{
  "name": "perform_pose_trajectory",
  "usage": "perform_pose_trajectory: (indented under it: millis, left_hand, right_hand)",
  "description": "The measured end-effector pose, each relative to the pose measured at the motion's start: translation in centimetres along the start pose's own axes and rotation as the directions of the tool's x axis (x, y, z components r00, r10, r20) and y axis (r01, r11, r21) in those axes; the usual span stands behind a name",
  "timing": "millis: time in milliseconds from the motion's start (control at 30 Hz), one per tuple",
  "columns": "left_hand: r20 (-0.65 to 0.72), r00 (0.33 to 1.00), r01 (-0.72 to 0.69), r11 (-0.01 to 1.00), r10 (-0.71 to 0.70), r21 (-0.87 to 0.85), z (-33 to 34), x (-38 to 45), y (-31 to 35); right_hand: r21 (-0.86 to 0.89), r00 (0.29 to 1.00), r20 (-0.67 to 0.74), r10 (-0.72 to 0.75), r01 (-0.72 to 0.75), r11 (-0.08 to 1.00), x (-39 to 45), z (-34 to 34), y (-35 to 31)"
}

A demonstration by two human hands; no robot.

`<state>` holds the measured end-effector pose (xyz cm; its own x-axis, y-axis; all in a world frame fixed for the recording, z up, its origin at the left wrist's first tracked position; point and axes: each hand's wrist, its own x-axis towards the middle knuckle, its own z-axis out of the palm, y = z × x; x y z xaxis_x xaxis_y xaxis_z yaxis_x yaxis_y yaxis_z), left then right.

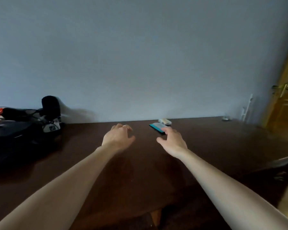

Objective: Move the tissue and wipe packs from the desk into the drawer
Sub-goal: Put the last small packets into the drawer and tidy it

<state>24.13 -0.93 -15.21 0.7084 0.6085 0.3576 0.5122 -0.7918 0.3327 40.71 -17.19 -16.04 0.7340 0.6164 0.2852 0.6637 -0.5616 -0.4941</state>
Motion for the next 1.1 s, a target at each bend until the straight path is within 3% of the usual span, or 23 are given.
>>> perform_pose_trajectory:
  millis: [200,333,433,567,767,900,1000,1100]
  left_hand:
    - [0.026,0.995,-0.099,0.994,0.098,0.035,7.5,5.3,-1.5]
    - [-0.029,0.986,-0.163,0.984,0.166,0.071,9.0,6.3,-2.2]
    - [-0.060,0.983,-0.166,0.982,0.172,0.090,9.1,6.3,-2.0]
    - [-0.041,0.987,-0.150,0.984,0.154,0.095,8.5,5.8,-1.7]
    - [0.020,0.993,-0.121,0.993,0.120,0.017,6.3,3.0,-0.9]
    - [0.036,0.986,-0.164,0.986,0.165,-0.026,5.1,-0.2,-0.9]
    - [0.054,0.965,-0.255,0.966,0.257,-0.044,4.1,-2.7,-0.6]
    - [0.137,0.924,-0.359,0.933,0.357,-0.009,3.0,-4.4,0.7]
  right_hand:
    - [-0.128,0.989,0.097,0.113,-0.100,0.987,13.2,3.0,2.2]
    - [-0.249,0.951,0.212,0.226,-0.171,0.953,21.4,5.8,2.9]
    - [-0.363,0.947,0.190,0.258,-0.177,0.915,23.3,9.0,3.8]
    - [-0.437,0.971,0.168,0.170,-0.081,0.896,21.1,7.5,3.0]
    - [-0.379,0.950,0.311,0.036,0.089,0.921,11.5,4.0,2.5]
    - [-0.111,0.919,0.387,-0.073,0.125,0.986,6.6,0.3,2.9]
    - [0.086,0.964,0.236,-0.124,0.106,0.991,4.4,-2.2,2.8]
    - [0.043,0.992,0.108,-0.069,0.065,0.997,4.0,-3.6,3.1]
